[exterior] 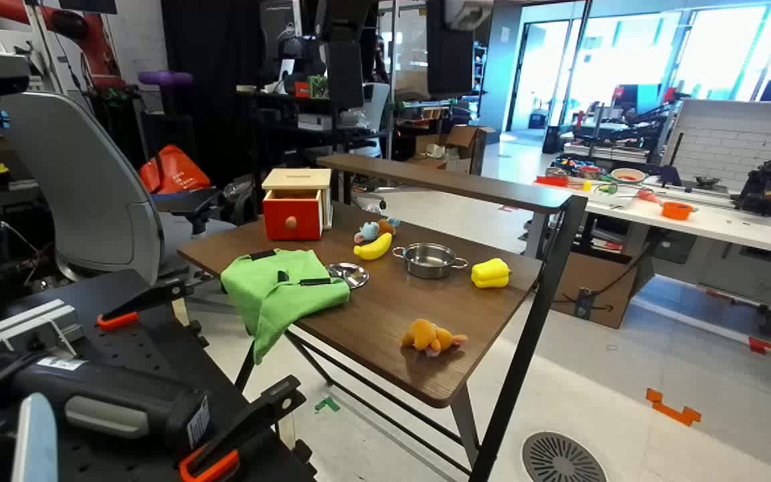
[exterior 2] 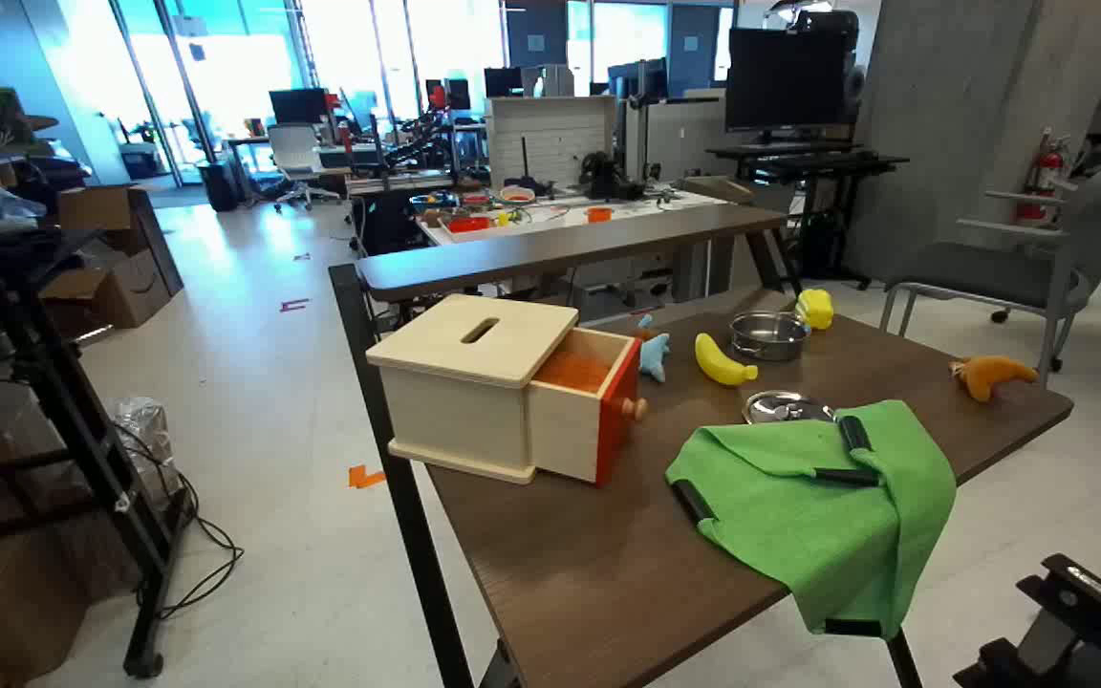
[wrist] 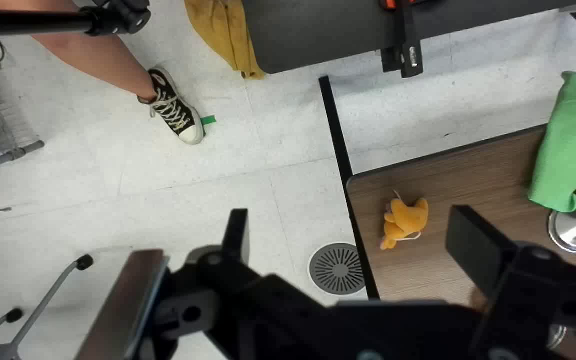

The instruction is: Move the doll to the left

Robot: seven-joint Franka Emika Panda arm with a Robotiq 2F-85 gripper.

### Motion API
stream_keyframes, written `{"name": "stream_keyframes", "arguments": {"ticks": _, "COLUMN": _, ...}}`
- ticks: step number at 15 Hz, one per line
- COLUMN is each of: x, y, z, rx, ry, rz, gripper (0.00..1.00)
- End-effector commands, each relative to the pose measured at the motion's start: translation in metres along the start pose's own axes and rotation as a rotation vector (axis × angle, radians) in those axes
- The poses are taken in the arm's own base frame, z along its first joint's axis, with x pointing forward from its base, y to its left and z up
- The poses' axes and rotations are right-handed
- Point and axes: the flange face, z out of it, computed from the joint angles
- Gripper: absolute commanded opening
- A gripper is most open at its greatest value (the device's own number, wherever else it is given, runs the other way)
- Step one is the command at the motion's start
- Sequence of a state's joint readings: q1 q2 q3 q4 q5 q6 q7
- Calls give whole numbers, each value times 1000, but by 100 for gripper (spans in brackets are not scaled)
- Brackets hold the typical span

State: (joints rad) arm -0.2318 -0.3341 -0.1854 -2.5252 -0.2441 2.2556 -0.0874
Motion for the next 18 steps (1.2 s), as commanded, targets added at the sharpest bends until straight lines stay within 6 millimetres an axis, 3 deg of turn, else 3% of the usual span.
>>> {"name": "stream_keyframes", "arguments": {"ticks": 1, "x": 0, "y": 0, "z": -1, "rx": 0, "ry": 0, "rz": 0, "gripper": 100}}
{"name": "stream_keyframes", "arguments": {"ticks": 5, "x": 0, "y": 0, "z": -1, "rx": 0, "ry": 1, "rz": 0, "gripper": 100}}
{"name": "stream_keyframes", "arguments": {"ticks": 7, "x": 13, "y": -8, "z": 6, "rx": -4, "ry": 31, "rz": 19, "gripper": 100}}
{"name": "stream_keyframes", "arguments": {"ticks": 11, "x": 47, "y": -47, "z": 27, "rx": -14, "ry": 31, "rz": -35, "gripper": 100}}
{"name": "stream_keyframes", "arguments": {"ticks": 14, "x": 74, "y": -74, "z": 56, "rx": -15, "ry": 10, "rz": -69, "gripper": 100}}
{"name": "stream_keyframes", "arguments": {"ticks": 18, "x": 109, "y": -84, "z": 111, "rx": -11, "ry": -46, "rz": -58, "gripper": 100}}
